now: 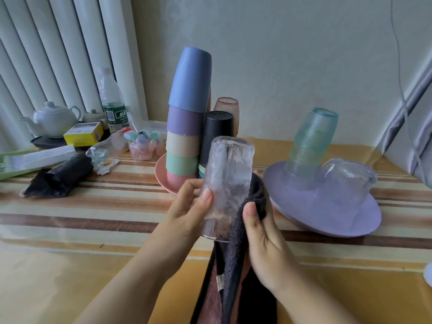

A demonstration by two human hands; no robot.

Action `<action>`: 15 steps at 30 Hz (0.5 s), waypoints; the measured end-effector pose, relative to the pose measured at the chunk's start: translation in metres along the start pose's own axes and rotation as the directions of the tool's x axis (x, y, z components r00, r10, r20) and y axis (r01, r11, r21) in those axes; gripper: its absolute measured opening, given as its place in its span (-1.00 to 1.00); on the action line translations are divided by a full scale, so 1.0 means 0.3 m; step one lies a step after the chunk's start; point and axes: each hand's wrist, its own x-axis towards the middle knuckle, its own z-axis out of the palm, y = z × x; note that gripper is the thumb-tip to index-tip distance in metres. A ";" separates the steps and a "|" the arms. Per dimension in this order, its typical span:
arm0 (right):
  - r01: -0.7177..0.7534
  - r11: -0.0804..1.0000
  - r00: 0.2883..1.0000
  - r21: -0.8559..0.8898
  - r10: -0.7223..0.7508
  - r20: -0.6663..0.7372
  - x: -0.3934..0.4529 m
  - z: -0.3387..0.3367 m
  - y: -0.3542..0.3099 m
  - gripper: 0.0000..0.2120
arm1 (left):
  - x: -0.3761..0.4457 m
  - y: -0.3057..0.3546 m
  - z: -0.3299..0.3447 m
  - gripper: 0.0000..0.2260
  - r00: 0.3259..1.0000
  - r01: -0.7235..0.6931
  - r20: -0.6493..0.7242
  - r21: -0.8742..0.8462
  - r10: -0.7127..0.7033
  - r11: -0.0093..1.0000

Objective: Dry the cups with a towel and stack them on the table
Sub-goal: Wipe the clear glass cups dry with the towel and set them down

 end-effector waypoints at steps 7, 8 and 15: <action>0.065 0.993 0.996 -0.097 -0.070 -0.057 0.000 0.008 0.026 -0.42 | -0.017 0.004 0.051 -0.69 0.998 -0.001 -0.067 -0.027 -0.001 1.000; 0.084 0.990 0.995 -0.111 -0.089 -0.043 -0.004 0.015 0.025 -0.39 | -0.017 0.002 0.052 -0.72 0.998 0.002 -0.070 -0.031 -0.004 1.000; 0.056 0.997 0.981 -0.051 -0.064 -0.182 0.009 -0.003 0.003 -0.52 | -0.010 -0.019 0.050 -0.71 0.996 -0.016 0.084 0.072 0.010 0.997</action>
